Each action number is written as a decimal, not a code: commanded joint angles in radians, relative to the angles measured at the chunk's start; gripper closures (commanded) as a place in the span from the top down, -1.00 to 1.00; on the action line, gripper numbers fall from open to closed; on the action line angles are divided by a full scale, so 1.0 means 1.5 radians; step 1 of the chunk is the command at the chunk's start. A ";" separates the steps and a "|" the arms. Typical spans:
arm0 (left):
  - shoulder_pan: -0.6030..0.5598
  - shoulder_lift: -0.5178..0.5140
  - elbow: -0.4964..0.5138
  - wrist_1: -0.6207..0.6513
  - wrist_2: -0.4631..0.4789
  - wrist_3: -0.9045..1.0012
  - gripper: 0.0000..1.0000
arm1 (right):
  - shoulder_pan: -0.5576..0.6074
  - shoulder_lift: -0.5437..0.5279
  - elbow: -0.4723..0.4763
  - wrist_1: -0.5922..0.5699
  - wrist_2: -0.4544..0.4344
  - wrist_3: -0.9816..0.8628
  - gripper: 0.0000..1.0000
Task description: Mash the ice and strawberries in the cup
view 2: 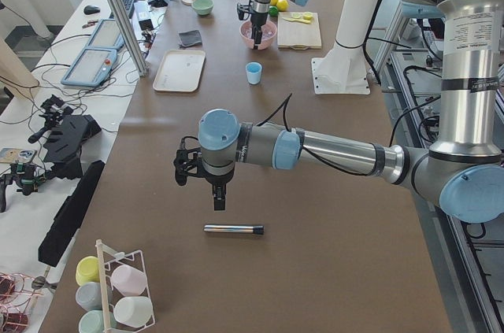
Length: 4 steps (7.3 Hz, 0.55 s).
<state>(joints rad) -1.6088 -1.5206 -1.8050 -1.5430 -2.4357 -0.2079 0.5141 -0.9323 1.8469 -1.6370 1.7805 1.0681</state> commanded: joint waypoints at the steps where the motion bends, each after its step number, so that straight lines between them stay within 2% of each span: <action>1: 0.010 -0.009 0.000 0.001 0.003 -0.002 0.99 | 0.075 -0.058 0.027 -0.001 0.047 -0.103 0.99; 4: 0.013 -0.008 -0.003 -0.005 0.001 -0.001 0.99 | 0.228 -0.190 0.059 0.007 0.167 -0.312 0.99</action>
<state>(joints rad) -1.5926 -1.5322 -1.8101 -1.5470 -2.4328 -0.2098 0.7450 -1.1303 1.9207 -1.6296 1.9503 0.7500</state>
